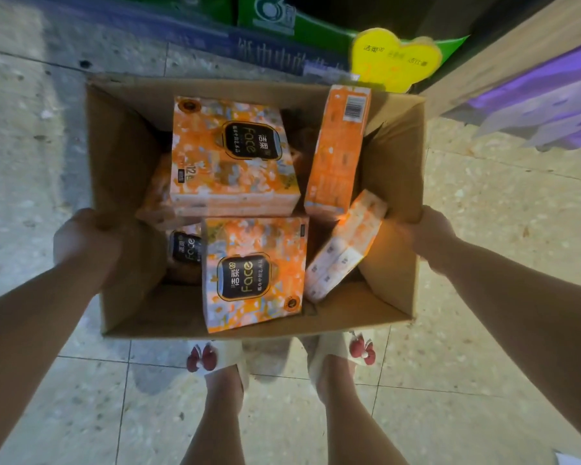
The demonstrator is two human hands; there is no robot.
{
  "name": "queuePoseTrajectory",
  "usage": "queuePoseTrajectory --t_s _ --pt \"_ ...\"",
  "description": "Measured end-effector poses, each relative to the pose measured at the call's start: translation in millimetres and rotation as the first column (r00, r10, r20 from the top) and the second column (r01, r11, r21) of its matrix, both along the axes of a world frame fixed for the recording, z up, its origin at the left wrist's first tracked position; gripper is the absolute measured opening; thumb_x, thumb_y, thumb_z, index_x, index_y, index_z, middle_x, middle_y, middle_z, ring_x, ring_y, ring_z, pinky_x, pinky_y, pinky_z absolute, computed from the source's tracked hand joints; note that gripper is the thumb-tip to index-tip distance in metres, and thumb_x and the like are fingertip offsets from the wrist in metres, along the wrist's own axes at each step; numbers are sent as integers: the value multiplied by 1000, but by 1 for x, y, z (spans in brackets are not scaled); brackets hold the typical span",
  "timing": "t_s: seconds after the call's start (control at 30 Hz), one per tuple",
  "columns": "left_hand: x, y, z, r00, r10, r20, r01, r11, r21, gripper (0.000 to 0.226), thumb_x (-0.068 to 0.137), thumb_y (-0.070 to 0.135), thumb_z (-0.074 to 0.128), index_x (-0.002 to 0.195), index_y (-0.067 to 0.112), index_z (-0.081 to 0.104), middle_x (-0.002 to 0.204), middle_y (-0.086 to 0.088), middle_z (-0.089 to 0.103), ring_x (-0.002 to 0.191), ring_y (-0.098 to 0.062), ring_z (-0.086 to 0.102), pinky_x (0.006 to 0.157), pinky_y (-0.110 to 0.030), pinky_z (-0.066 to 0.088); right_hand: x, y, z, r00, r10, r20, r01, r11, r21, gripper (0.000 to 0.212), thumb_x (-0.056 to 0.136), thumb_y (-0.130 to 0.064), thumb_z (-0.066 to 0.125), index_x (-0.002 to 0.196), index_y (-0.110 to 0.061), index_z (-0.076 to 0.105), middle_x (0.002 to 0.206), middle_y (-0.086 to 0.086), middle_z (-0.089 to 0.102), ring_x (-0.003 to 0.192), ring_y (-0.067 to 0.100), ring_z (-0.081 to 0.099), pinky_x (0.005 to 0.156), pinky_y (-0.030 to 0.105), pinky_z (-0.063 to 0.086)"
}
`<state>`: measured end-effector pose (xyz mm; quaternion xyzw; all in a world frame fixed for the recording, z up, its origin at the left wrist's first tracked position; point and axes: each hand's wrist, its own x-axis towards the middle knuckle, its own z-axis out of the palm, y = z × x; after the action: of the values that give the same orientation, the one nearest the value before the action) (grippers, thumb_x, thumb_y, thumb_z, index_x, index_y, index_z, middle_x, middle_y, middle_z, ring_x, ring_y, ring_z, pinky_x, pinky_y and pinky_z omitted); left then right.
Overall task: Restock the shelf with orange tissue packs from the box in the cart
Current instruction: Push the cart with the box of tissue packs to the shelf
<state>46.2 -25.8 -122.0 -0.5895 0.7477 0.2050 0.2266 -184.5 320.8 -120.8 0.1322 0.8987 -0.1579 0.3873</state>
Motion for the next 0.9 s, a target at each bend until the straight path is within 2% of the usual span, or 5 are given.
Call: queuePoseTrajectory --t_s 0.33,0.57,0.77,0.83,0.9 --pt "17 4 74 999 -7 -39 9 999 51 35 92 20 57 122 2 57 118 -31 59 108 -48 54 87 -49 46 24 13 72 999 -31 9 31 999 24 32 90 -27 59 117 -10 59 87 7 61 77 23 57 58 29 43" --pt "33 11 206 998 -27 -56 31 996 81 35 95 24 53 122 1 57 118 -28 61 106 -45 56 86 -46 46 53 19 204 998 -56 36 54 998 33 32 92 -22 57 120 -7 57 81 6 58 77 24 57 64 34 47" --pt "46 10 320 993 -35 -110 47 993 104 33 94 27 52 119 5 59 112 -27 63 100 -44 58 81 -43 46 81 26 332 991 -135 24 135 991 -4 34 88 -17 58 121 -8 59 81 6 62 70 20 58 52 25 42" --pt "47 8 356 988 -49 -148 64 993 103 30 94 27 53 114 6 61 106 -25 64 94 -41 59 77 -41 46 91 28 371 985 -171 9 171 985 -24 37 87 -20 59 122 -9 59 89 6 64 77 21 61 57 26 48" --pt "46 5 389 978 -61 -198 80 993 89 26 93 24 54 108 4 61 94 -21 62 83 -37 57 69 -37 44 100 29 407 982 -191 -12 191 982 -13 39 89 -23 57 125 -10 54 98 8 62 90 26 61 73 38 55"
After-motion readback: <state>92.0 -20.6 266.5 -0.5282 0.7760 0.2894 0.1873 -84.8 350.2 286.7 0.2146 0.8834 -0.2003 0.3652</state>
